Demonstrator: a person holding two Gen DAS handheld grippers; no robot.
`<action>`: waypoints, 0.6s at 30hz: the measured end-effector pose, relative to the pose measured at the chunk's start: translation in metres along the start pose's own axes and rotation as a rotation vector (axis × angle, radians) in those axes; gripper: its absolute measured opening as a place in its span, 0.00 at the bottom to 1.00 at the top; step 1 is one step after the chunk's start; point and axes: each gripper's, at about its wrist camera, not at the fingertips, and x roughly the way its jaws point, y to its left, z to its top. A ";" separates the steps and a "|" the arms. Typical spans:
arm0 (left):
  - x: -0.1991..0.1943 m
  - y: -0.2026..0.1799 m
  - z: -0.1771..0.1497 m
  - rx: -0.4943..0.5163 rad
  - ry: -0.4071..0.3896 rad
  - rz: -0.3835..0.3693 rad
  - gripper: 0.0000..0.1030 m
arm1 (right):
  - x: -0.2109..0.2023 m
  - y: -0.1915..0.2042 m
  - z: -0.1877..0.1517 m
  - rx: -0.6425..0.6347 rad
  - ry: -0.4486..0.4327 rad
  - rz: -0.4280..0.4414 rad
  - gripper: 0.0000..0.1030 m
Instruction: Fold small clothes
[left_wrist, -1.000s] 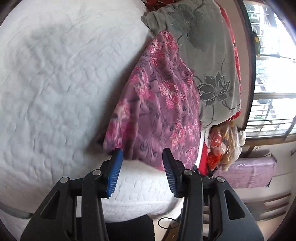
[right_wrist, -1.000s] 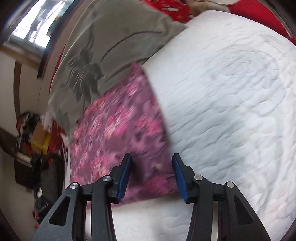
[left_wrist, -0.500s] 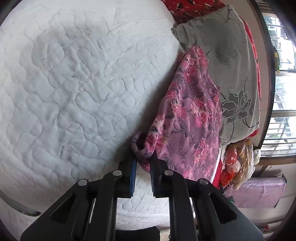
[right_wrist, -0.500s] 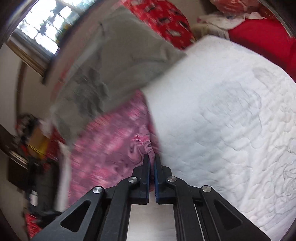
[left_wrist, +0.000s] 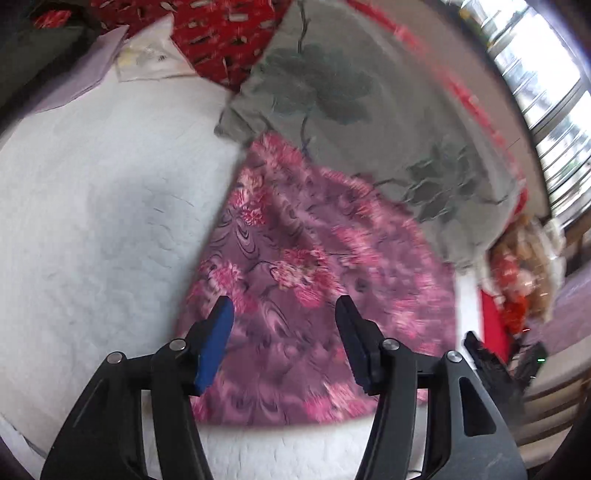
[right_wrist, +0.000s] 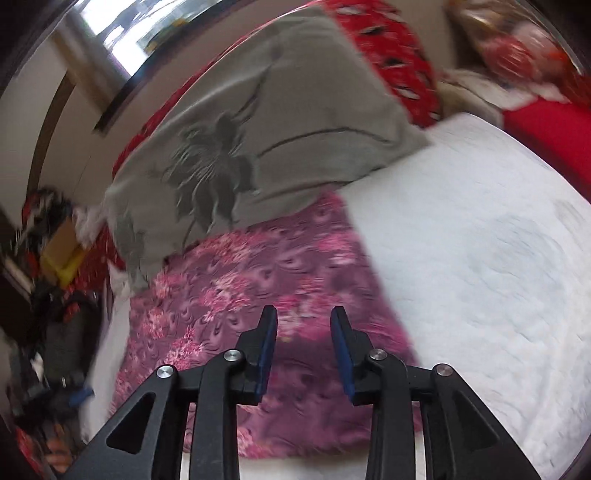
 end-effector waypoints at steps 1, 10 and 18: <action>0.012 0.000 0.000 0.009 0.011 0.029 0.54 | 0.009 0.003 -0.001 -0.009 0.007 -0.013 0.32; 0.035 0.001 0.010 0.078 0.019 0.052 0.54 | 0.032 0.005 0.007 -0.074 0.034 -0.044 0.34; 0.078 -0.049 0.065 0.166 0.005 0.117 0.56 | 0.068 -0.003 0.065 -0.032 -0.006 -0.113 0.36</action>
